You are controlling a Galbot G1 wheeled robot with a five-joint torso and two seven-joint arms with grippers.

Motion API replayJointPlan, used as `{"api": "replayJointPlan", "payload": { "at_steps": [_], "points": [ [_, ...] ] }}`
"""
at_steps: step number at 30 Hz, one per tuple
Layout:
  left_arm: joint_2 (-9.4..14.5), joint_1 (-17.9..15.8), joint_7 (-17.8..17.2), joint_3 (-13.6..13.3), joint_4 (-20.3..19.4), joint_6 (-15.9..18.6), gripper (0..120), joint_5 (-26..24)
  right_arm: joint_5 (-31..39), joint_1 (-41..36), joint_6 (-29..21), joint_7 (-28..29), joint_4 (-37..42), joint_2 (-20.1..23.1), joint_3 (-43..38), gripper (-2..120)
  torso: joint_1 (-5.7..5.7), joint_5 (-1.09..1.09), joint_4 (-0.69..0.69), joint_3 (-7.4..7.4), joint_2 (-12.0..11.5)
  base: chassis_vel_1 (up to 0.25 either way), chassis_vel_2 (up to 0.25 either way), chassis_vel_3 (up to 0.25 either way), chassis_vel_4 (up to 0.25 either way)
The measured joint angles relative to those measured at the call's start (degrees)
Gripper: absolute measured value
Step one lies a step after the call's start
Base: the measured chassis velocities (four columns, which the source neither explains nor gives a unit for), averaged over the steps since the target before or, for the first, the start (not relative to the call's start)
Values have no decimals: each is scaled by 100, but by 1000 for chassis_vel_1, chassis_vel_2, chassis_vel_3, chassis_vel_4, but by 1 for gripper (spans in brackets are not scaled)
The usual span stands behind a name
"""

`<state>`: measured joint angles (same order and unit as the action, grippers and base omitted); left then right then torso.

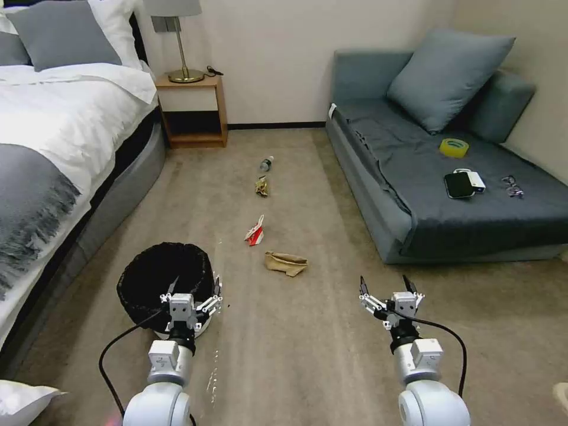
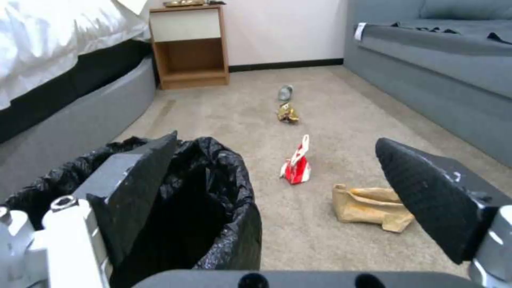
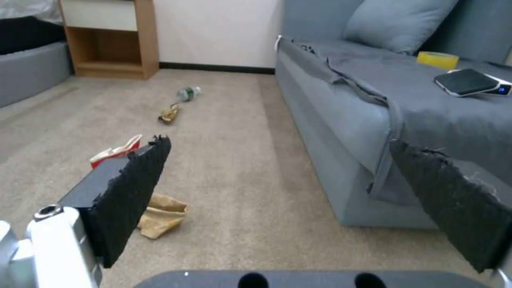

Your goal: Pick up the trash bin, then pick up the garbage on the floor and place it into the trash bin.

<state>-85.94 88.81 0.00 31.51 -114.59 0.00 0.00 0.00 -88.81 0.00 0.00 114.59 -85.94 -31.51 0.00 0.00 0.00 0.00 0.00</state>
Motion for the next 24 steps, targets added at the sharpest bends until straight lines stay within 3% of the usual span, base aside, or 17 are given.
{"api": "replayJointPlan", "payload": {
  "at_steps": [17, 20, 24],
  "points": [
    [-7, 7, -1, 3, -12, 12, 100, 0, -1, 0, -8, 0, 10, -2, 3, 100, 0, 0, 0, 0, 0, 0, 0, 0, 0],
    [-68, 68, -26, 35, -186, 166, 100, 0, -41, 3, -167, 5, 184, -48, 38, 100, 0, 0, -1, 0, 0, 0, 0, 0, 0],
    [-327, 312, -142, 160, -897, 773, 100, 2, -208, 45, -780, 34, 878, -240, 220, 100, 0, 0, 1, 0, 0, 0, 0, 0, 0]
  ]
}}
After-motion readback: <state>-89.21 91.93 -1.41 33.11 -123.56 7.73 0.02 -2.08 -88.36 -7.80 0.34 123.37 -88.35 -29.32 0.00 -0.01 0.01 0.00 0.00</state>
